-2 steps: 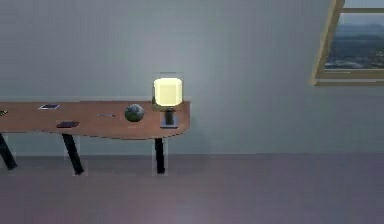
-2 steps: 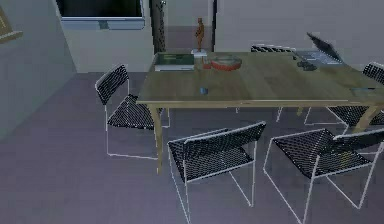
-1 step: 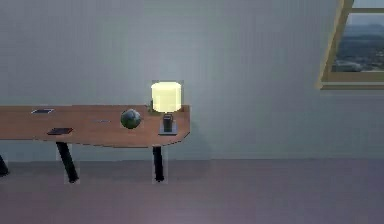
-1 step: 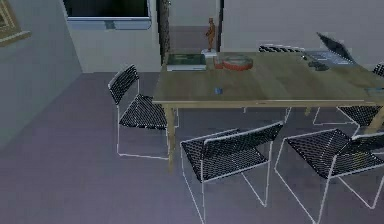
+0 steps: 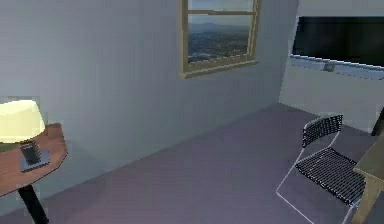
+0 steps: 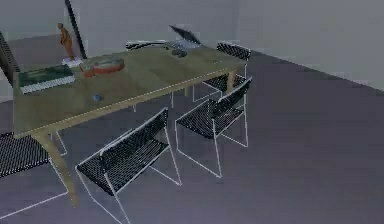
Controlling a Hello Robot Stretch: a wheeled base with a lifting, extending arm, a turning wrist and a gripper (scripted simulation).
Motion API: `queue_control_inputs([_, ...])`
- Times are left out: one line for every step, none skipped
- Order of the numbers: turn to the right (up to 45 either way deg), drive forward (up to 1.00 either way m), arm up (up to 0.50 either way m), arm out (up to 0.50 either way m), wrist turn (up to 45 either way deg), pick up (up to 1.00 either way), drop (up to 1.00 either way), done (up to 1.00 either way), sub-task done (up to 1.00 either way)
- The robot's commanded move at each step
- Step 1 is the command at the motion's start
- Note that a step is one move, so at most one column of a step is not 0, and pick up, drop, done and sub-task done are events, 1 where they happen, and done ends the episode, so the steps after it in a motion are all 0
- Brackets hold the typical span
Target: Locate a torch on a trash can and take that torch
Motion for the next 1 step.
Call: queue_control_inputs([0.0, 0.95, 0.0, 0.0, 0.0, 0.0, 0.0, 0.0, 0.0])
